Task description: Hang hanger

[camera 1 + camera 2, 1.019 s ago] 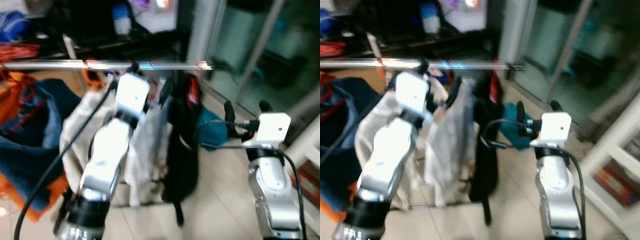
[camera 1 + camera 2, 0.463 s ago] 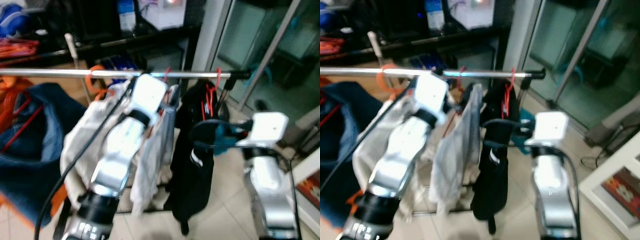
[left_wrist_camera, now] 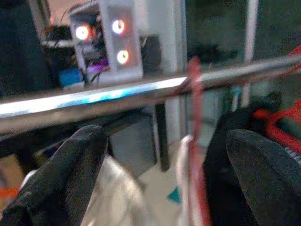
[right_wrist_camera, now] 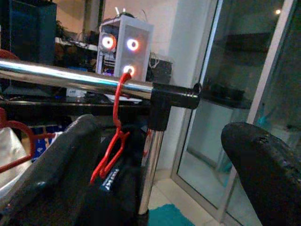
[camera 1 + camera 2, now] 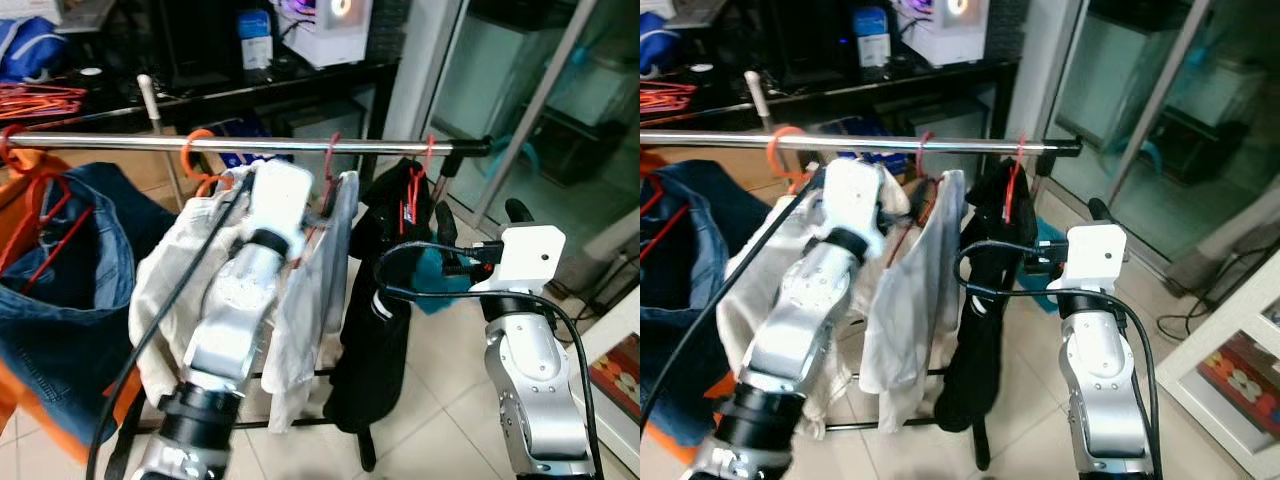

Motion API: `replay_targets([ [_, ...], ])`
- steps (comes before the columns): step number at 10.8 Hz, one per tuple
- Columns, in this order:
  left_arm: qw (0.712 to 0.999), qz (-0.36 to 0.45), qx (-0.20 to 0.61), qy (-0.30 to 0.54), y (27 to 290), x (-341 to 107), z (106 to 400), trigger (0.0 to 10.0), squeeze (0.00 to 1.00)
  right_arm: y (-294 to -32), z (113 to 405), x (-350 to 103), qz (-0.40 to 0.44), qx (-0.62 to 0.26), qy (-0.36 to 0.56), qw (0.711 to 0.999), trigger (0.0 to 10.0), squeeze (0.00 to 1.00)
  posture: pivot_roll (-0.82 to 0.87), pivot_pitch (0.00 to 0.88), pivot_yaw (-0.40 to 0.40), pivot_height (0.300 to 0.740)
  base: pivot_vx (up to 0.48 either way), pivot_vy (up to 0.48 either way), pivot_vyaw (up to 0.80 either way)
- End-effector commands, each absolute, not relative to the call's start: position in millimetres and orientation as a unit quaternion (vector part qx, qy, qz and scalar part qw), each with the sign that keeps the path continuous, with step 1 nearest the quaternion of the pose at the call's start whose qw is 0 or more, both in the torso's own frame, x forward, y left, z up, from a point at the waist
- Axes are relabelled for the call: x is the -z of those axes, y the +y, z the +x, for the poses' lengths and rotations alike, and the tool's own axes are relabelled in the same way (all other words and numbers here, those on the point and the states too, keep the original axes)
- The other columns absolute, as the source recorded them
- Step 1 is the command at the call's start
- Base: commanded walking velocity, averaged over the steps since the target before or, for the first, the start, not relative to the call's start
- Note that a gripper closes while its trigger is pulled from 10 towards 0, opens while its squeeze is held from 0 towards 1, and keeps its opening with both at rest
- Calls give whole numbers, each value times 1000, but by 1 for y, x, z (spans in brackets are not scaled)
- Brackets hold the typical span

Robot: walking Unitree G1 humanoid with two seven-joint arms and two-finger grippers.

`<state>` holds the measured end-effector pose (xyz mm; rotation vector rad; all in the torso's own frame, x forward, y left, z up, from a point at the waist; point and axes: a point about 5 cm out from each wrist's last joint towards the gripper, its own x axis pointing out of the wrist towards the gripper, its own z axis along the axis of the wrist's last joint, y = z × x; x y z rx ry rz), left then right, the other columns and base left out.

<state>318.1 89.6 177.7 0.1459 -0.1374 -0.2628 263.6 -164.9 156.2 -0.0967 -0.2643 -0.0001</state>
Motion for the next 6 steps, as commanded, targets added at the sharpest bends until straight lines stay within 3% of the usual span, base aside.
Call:
replay_targets([
  [1, 986, 72, 126, -80, 92, -185, 323, 10000, 0, -166, 263, -157, -51, 0, -131, 990, 10000, 0, -75, 11, -33, 740, 0, 0, 0],
  [6, 992, 42, 116, -40, 97, -175, 341, 10000, 0, -168, 264, -157, -53, 2, -130, 990, 10000, 0, -87, 3, -33, 740, 0, 0, 0],
])
